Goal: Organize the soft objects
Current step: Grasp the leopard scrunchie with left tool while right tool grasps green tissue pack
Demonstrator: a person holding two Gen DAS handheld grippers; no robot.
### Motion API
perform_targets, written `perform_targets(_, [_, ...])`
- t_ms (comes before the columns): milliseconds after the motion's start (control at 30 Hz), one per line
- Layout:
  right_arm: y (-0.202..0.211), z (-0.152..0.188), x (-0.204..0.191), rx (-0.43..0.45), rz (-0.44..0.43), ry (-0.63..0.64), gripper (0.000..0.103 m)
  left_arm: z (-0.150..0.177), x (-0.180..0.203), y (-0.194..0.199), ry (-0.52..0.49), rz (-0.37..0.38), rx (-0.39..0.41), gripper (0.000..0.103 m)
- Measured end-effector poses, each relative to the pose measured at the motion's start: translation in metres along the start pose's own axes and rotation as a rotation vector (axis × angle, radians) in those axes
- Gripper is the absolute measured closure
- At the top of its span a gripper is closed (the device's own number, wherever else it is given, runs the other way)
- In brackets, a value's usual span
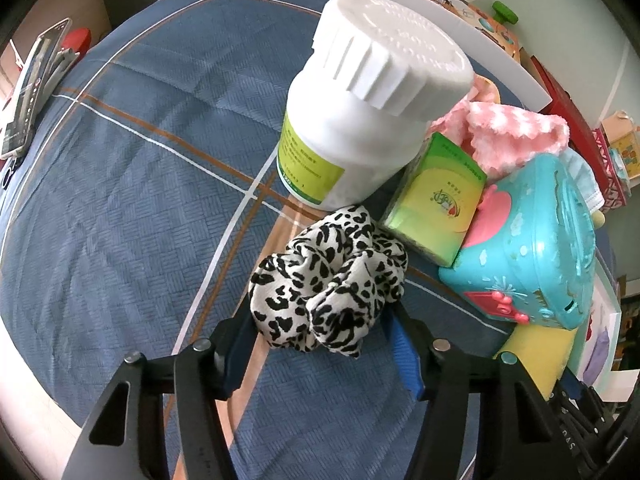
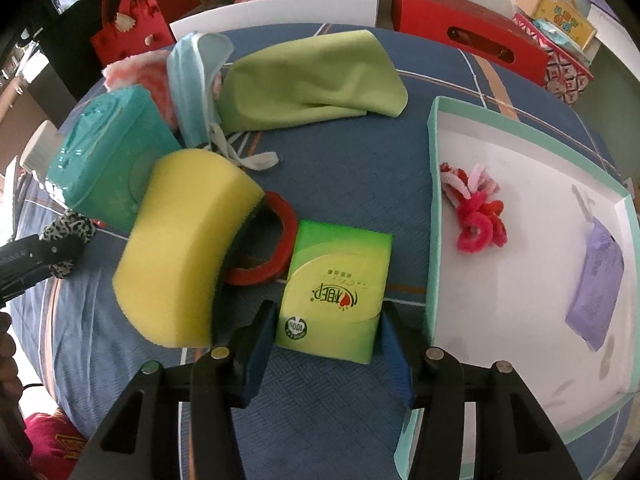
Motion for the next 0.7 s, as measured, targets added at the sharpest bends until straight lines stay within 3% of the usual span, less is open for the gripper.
perform_targets(33, [-0.003, -0.004, 0.004, 0.000, -0.001, 0.000, 0.049, 0.000, 0.001, -0.001, -0.002, -0.004, 0.002, 0.042])
perform_targets(267, [0.000, -0.003, 0.006, 0.008, -0.020, -0.021, 0.050, -0.003, -0.003, 0.003, 0.033, 0.012, 0.024, 0.075])
perform_targets(700, [0.018, -0.008, 0.017, 0.061, -0.019, -0.046, 0.051, -0.002, -0.004, 0.016, 0.052, 0.069, 0.053, 0.082])
Point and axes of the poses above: each gripper's, at about its wrist camera, not at the fingertips, and y roughly against the way its jaws point, x to its right, z to its underside, the point moved 7 cm from there along -y, roughly the way its jaws point, and after that the axes turned 1 degree about z, right-handed, at the moved point
